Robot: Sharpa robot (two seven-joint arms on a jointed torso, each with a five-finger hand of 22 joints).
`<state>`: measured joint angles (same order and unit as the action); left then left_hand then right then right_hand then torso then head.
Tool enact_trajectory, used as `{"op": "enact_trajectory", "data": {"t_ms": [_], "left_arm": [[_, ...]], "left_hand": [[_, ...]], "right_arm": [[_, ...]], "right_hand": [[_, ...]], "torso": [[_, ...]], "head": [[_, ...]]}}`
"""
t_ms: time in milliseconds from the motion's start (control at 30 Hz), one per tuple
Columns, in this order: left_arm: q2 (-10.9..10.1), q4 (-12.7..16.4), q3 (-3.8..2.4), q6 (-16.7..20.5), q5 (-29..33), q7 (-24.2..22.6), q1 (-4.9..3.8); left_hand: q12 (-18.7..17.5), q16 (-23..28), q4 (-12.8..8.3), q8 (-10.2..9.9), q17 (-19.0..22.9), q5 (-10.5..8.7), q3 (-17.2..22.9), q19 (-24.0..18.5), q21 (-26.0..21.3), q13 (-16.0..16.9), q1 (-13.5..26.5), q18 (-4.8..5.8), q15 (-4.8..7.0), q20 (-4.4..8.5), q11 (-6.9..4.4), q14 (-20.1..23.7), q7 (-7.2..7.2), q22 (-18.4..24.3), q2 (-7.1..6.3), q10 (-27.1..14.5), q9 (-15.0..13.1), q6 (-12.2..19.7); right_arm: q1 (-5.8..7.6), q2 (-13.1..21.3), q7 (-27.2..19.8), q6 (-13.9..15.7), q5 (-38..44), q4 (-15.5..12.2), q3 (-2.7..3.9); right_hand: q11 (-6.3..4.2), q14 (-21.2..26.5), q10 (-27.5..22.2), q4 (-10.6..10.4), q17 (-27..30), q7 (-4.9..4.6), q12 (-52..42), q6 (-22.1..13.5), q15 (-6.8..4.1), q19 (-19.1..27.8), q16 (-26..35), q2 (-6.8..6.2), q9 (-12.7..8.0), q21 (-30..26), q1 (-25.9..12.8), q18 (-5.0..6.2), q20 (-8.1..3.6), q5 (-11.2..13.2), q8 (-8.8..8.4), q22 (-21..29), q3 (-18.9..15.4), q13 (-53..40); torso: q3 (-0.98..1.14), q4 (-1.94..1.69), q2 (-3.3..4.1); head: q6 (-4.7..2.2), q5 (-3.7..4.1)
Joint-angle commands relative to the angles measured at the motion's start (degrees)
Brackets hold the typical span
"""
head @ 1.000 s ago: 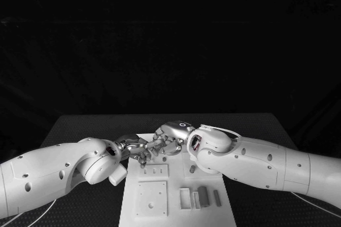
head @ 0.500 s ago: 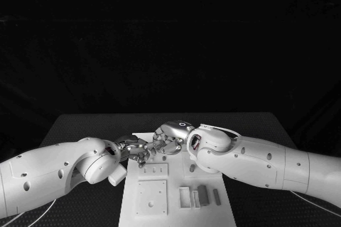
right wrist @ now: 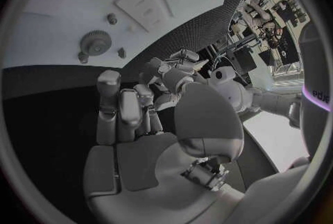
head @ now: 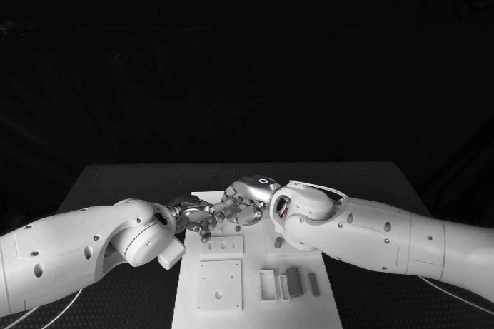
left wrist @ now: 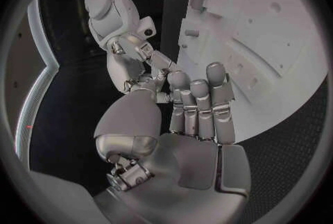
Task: Assemble the parts on the task board
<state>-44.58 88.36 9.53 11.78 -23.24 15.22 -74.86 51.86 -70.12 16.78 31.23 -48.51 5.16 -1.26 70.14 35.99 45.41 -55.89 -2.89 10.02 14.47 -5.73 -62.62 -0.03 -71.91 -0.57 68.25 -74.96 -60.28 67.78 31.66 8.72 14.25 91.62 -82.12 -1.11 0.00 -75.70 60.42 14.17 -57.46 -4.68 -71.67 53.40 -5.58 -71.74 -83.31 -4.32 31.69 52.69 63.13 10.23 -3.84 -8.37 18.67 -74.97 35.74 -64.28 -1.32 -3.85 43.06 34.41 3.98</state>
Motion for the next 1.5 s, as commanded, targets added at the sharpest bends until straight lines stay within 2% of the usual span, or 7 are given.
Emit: {"op": "enact_trajectory", "data": {"t_ms": [33, 467, 700, 967, 1500], "left_arm": [[0.2, 0.3, -0.02, 0.6, -0.6, 0.0, 0.01], [0.1, -0.1, -0.03, 1.9, -4.8, 3.5, 0.01], [0.3, 0.2, -0.03, 0.9, -7.1, 5.8, 0.01], [0.5, 0.1, -0.03, 0.4, -7.2, 6.2, 0.01], [0.5, 0.1, -0.03, 0.7, -6.8, 6.3, 0.01]], "left_hand": [[0.4, -0.4, 0.0, 0.4, 0.2, 0.20, 0.4, -0.2, -0.4, -0.1, 0.0, -0.47, 0.05, 0.76, 0.00, 0.4, 0.00, -0.1, -0.47, -0.4, -1.6, 0.5], [1.6, -1.3, 0.0, 1.4, 0.9, -0.25, 0.5, 0.0, -0.4, -0.5, -0.6, -0.40, 0.17, 0.86, -0.15, 0.6, -0.16, -0.6, -0.79, -0.8, -1.6, 0.5], [1.8, -1.4, -0.1, 1.0, 1.8, -0.34, 0.5, -0.4, -1.0, -1.3, -1.6, -0.24, 0.03, 0.78, 0.08, 1.3, 0.08, -0.8, -0.92, -1.6, -1.4, 1.2], [2.0, -1.6, 0.0, 0.7, 2.2, -0.26, 0.3, -0.5, -1.2, -1.7, -2.0, -0.13, -0.07, 0.71, 0.17, 1.5, 0.16, -0.9, -0.83, -1.8, -1.4, 1.2], [2.1, -1.8, -0.1, 0.0, 2.8, -0.48, 0.1, -0.7, -1.5, -2.4, -2.2, -0.07, -0.17, 0.68, 0.27, 1.8, 0.26, -1.1, -0.53, -2.1, -1.3, 1.2]], "right_arm": [[-0.06, -0.2, -0.1, -0.9, 0.1, 0.3, -0.05], [-0.13, 0.2, 0.0, -0.6, 0.1, -0.4, -0.19], [-0.17, 0.3, 0.2, -0.7, 0.1, -0.7, -0.19], [-0.21, 0.2, 0.3, -1.1, 0.8, -1.1, -0.19], [-0.27, -0.1, 0.4, -1.5, 1.1, -1.6, -0.19]], "right_hand": [[0.21, 0.2, -0.3, 0.3, 0.1, -1.86, 0.2, 1.6, -0.35, 0.0, 0.1, -0.02, 0.3, 0.3, -0.2, 4.77, -0.14, -0.2, 0.27, -1.0, -0.1, 0.0], [0.22, 0.2, -0.2, 0.3, 0.0, -1.87, 0.1, 1.6, -0.34, 0.0, 0.1, -0.03, 0.3, 0.3, -0.2, 4.77, -0.13, -0.2, 0.22, -1.0, 0.0, 0.0], [0.22, 0.2, -0.2, 0.3, 0.0, -1.87, 0.2, 1.6, -0.34, 0.0, 0.1, -0.07, 0.3, 0.3, -0.2, 4.77, -0.13, -0.2, 0.20, -1.0, 0.0, 0.0], [0.22, 0.1, -0.2, 0.4, -0.1, -1.88, 0.1, 1.6, -0.34, 0.0, 0.1, -0.13, 0.3, 0.2, -0.2, 4.77, -0.14, -0.3, 0.17, -1.0, 0.0, 0.0], [0.22, 0.1, -0.2, 0.5, -0.1, -1.88, 0.1, 1.6, -0.34, 0.0, 0.1, -0.14, 0.4, 0.2, -0.2, 4.77, -0.15, -0.3, 0.12, -1.0, 0.0, 0.0]], "torso": [[0.04, 0.04, 0.02], [0.10, -0.02, 0.01], [0.07, 0.06, 0.04], [0.05, 0.01, 0.02], [0.02, 0.03, 0.02]], "head": [[0.08, 0.02], [0.41, 0.12], [0.65, 0.02], [1.01, -0.06], [1.28, -0.18]]}}
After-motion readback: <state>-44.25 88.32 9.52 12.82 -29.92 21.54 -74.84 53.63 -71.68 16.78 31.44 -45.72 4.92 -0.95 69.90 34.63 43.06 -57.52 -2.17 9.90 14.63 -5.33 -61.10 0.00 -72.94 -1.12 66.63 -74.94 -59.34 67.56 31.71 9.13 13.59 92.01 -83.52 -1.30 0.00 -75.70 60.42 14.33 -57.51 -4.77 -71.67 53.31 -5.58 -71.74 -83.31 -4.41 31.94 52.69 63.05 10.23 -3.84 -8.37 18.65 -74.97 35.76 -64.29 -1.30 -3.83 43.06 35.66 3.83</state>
